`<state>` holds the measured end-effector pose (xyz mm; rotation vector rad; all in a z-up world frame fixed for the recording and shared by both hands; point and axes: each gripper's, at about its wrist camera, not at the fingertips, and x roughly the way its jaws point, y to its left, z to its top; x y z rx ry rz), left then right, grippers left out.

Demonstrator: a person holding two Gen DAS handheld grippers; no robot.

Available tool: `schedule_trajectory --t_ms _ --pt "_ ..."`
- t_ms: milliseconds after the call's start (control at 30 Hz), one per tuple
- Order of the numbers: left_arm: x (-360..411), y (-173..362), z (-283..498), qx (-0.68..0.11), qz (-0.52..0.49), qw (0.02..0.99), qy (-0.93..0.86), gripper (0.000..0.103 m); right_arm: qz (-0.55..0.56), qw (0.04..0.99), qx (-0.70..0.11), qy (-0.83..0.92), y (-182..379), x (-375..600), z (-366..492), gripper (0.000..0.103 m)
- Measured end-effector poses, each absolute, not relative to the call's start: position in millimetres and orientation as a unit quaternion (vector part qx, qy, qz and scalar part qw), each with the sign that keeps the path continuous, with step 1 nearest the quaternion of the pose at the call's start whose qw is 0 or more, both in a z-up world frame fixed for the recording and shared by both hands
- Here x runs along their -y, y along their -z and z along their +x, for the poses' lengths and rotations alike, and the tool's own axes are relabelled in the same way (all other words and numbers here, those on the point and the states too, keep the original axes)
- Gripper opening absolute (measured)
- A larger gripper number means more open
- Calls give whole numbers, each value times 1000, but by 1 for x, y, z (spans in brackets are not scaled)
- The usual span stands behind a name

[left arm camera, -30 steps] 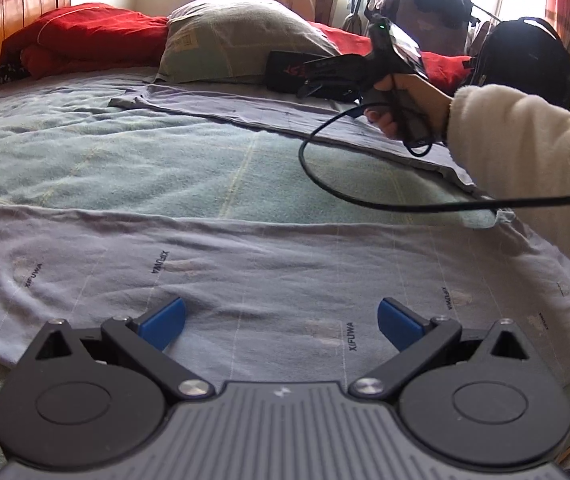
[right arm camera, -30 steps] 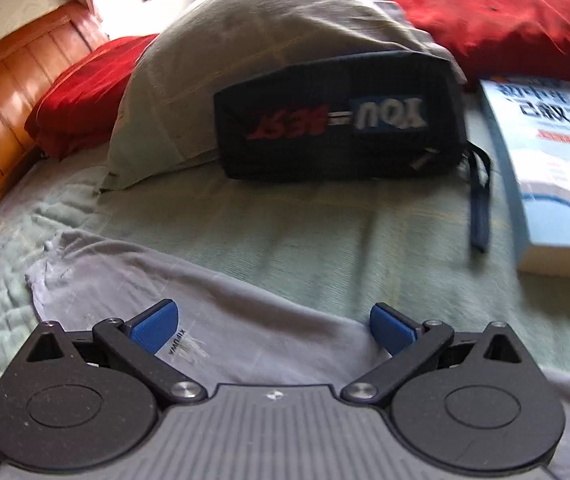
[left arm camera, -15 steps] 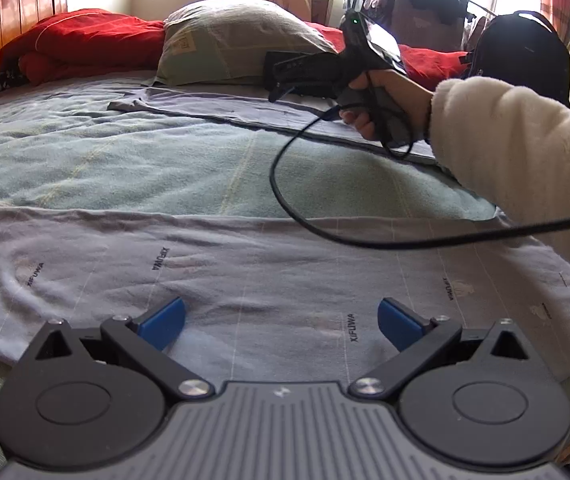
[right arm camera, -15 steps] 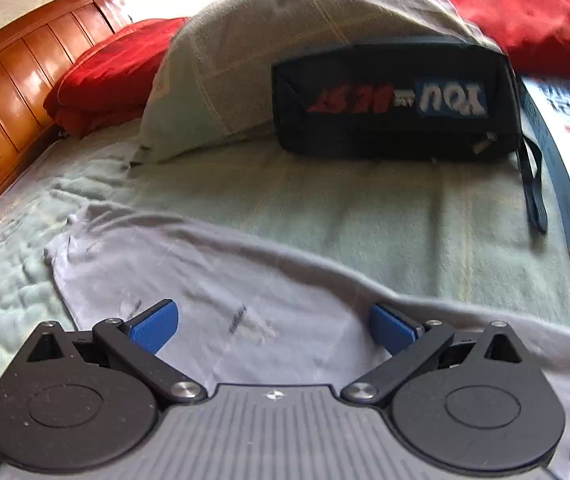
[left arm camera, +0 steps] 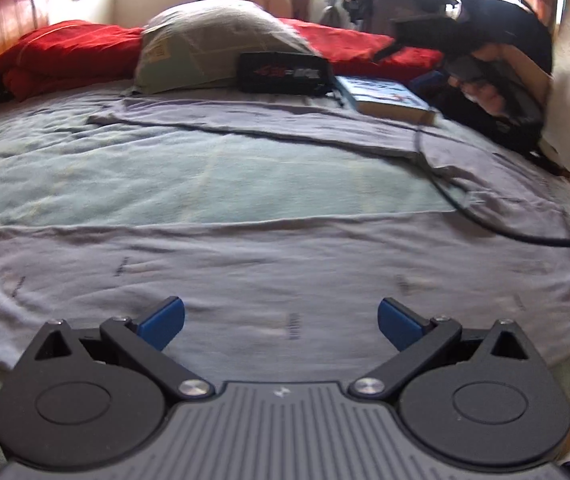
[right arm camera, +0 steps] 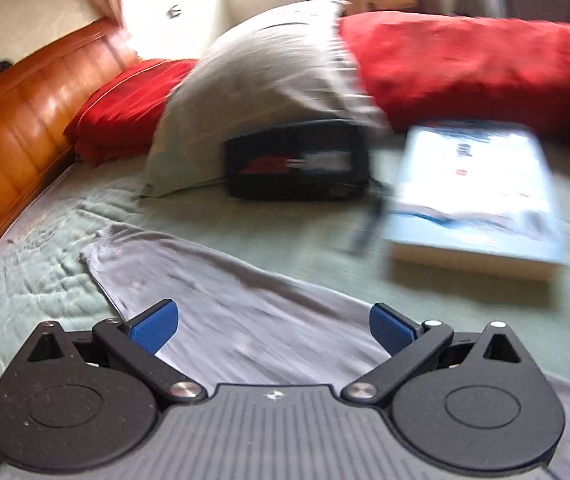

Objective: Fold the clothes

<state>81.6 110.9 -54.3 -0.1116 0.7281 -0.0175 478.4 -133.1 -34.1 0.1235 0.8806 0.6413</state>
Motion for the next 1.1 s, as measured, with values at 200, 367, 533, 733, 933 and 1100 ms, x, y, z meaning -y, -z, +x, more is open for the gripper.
schedule_trajectory --t_ms 200,367,533,733,933,1100 --pt "-77 43 85 -357 -44 932 38 102 114 837 -457 -279 61 233 452 103" --pt "-52 39 91 -367 -34 928 56 102 128 833 -451 -292 103 262 425 103" --pt "-38 44 100 -380 -55 921 62 102 118 854 -400 -311 113 264 408 103" --pt "-26 50 108 -398 -59 914 54 102 103 845 -420 -315 103 261 411 103" --pt "-17 47 103 -402 -40 914 48 102 136 816 -424 -368 91 247 390 103" --pt "-13 45 99 -396 -47 916 49 102 122 799 -448 -381 109 222 386 103"
